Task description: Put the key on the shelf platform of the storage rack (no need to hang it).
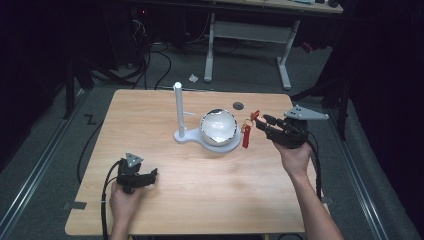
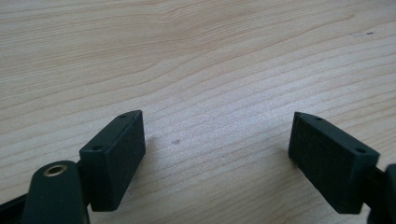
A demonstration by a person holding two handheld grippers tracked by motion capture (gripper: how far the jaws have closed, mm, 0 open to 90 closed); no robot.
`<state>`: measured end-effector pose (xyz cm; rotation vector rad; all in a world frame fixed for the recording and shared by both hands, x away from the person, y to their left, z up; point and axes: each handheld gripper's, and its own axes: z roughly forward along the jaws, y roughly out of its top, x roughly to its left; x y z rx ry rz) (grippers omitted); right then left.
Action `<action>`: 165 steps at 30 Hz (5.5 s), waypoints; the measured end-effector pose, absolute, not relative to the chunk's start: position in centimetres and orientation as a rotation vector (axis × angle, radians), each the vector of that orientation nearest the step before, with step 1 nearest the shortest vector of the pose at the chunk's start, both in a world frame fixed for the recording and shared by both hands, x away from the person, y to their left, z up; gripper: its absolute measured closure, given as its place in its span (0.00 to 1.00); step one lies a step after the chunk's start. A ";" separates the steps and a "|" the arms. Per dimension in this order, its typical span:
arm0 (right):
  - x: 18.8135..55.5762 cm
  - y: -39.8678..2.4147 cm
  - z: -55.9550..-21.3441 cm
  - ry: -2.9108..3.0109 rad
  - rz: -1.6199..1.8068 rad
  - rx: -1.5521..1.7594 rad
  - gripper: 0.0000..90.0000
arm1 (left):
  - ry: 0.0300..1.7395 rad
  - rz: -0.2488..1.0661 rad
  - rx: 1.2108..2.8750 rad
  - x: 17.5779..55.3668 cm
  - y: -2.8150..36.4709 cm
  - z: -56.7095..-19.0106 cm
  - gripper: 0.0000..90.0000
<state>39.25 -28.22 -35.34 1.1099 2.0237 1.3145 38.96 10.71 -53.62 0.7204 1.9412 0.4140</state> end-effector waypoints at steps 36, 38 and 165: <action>45.3 -23.1 -35.3 2.106 1.342 1.147 0.68 | 1.934 0.418 0.728 39.0 10.7 -53.7 0.21; 45.7 -22.8 -35.9 2.121 1.335 1.160 0.68 | 1.934 0.418 0.729 39.0 10.7 -53.7 0.21; 45.6 -25.8 -40.0 2.135 1.199 1.303 0.56 | 1.944 0.414 0.710 39.0 10.7 -53.6 0.21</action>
